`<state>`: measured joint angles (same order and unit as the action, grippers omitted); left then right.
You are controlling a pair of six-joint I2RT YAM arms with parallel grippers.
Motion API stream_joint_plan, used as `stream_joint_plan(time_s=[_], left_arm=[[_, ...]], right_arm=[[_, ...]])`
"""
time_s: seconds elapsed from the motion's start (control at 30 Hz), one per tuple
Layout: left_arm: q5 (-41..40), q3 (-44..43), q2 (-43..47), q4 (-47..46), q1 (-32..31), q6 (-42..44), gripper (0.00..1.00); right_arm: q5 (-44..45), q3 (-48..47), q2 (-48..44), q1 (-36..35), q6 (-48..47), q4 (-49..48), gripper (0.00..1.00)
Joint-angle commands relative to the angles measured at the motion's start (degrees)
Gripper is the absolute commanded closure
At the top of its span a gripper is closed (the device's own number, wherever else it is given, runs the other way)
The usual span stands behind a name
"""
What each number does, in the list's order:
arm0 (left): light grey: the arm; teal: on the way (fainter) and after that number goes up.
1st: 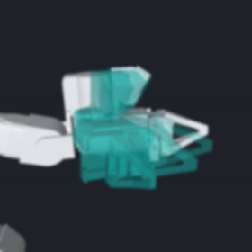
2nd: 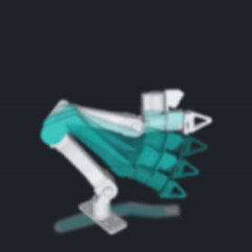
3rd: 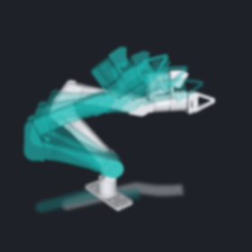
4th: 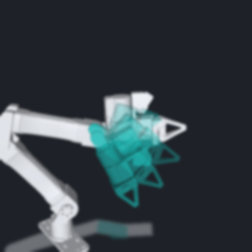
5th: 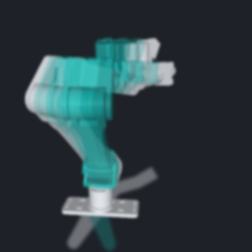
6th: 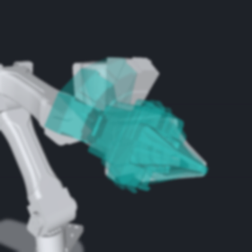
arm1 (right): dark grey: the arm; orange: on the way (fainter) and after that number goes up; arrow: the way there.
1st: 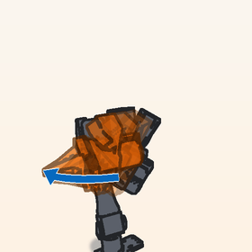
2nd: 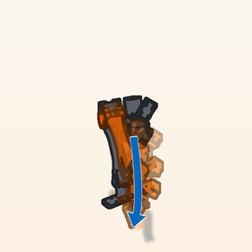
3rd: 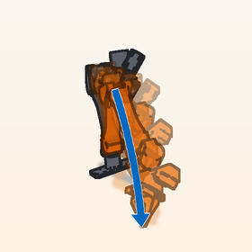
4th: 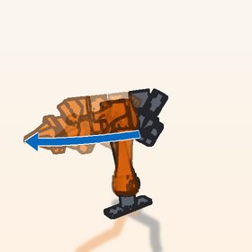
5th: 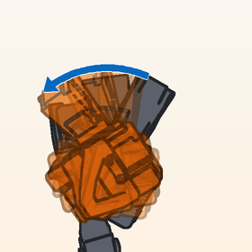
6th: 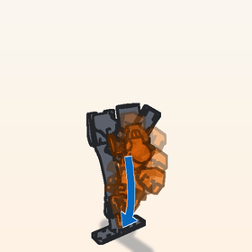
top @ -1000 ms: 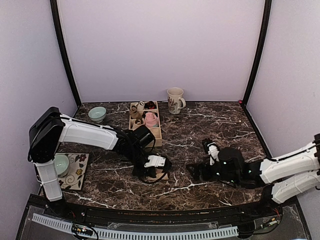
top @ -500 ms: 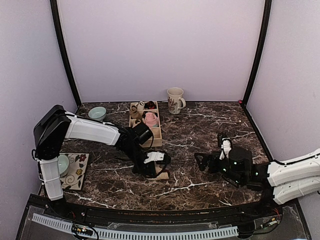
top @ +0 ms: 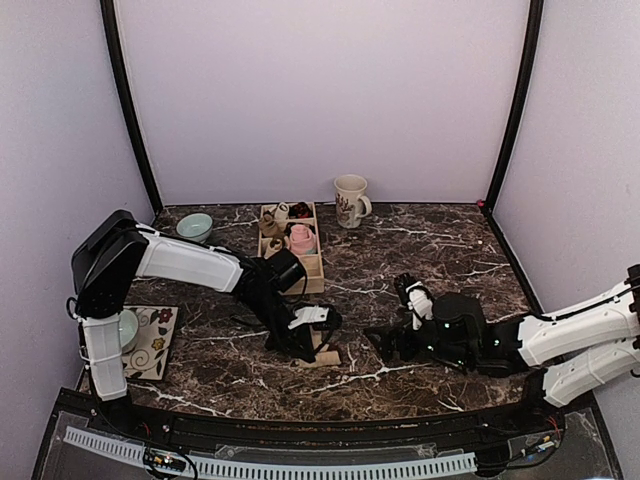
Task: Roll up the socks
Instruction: Pick up the sock from the center of the board.
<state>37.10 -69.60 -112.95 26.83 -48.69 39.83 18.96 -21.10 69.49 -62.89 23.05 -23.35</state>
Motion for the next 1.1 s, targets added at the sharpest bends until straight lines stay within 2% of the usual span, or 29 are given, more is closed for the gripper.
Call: stream_joint_plan(time_s=[0.0,0.3,0.67,1.07], left_arm=[[-3.12,3.69,-4.48,9.26,-0.54,-0.20,1.00],[-1.98,2.88,-6.00,11.40,-0.45,1.05,1.00],[-2.15,0.80,-8.83,13.87,0.06,2.04,1.00],[-3.36,1.16,-8.95,13.88,0.17,2.09,1.00]], right_arm=[[-3.87,-2.59,1.07,-1.77,-6.78,3.42,0.03],[-7.82,-6.59,6.37,-7.10,-21.06,2.62,0.26],[-18.05,-15.77,18.96,-8.52,-30.96,1.63,0.31],[-18.73,-15.50,27.36,-9.26,-33.84,-3.80,0.42]])
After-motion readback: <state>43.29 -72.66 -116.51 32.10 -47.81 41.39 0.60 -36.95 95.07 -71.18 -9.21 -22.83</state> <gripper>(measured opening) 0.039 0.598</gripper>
